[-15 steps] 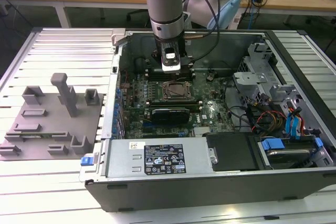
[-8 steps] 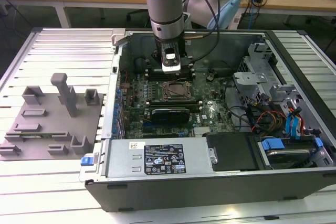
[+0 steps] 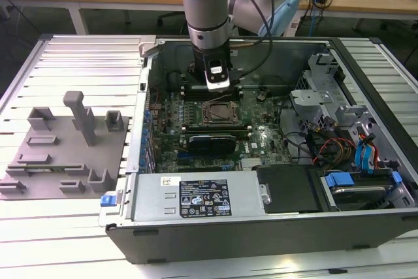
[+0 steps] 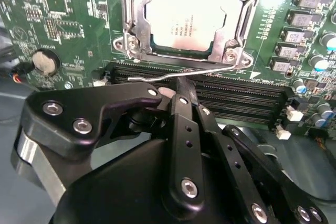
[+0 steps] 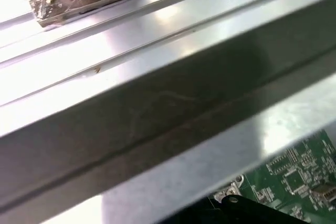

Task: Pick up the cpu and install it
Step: 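Install the first cpu locking lever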

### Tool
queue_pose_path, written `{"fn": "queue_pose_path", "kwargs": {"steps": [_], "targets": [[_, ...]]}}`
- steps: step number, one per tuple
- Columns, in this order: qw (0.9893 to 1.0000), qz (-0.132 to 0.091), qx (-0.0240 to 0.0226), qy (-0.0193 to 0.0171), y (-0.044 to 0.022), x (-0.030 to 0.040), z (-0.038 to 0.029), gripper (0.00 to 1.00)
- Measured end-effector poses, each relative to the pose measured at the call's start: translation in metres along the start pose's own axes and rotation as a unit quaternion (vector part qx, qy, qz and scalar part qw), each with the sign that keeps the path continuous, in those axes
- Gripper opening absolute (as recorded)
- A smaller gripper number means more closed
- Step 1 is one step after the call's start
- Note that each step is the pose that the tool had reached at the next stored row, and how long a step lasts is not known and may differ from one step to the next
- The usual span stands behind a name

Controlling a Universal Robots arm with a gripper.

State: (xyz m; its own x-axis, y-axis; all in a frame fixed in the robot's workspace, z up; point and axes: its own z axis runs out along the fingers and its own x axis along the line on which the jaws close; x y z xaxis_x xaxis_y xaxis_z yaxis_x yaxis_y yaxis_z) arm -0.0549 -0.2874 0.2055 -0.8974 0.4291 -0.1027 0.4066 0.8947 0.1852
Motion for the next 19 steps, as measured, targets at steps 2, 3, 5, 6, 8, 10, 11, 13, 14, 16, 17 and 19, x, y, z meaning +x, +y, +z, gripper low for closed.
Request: {"fn": "queue_pose_path", "kwargs": {"steps": [2, 3, 5, 6, 8, 10, 11, 13, 14, 16, 17, 19], "targets": [[1.0000, -0.002, -0.0003, 0.0004, 0.0003, -0.0009, 0.0001, 0.11], [1.0000, -0.002, -0.0002, 0.0004, 0.0004, -0.0009, 0.0002, 0.11], [1.0000, -0.003, -0.0004, 0.0006, 0.0005, -0.0009, 0.0000, 0.11], [1.0000, -0.005, -0.0005, 0.0009, 0.0007, -0.0010, -0.0009, 0.11], [1.0000, -0.008, -0.0009, 0.0016, 0.0012, -0.0013, -0.0039, 0.11], [0.9999, -0.013, -0.0014, 0.0024, 0.0020, -0.0018, -0.0084, 0.11], [0.9999, -0.014, -0.0015, 0.0027, 0.0024, -0.0020, -0.0102, 0.11], [0.9998, -0.017, -0.0019, 0.0033, 0.0031, -0.0023, -0.0134, 0.11], [0.9998, -0.020, -0.0022, 0.0039, 0.0039, -0.0027, -0.0175, 0.11], [0.9997, -0.023, -0.0026, 0.0043, 0.0043, -0.0031, -0.0199, 0.11], [0.9997, -0.023, -0.0025, 0.0044, 0.0017, -0.0043, -0.0204, 0.11], [0.9997, -0.023, -0.0025, 0.0044, -0.0036, -0.0067, -0.0206, 0.11]]}}
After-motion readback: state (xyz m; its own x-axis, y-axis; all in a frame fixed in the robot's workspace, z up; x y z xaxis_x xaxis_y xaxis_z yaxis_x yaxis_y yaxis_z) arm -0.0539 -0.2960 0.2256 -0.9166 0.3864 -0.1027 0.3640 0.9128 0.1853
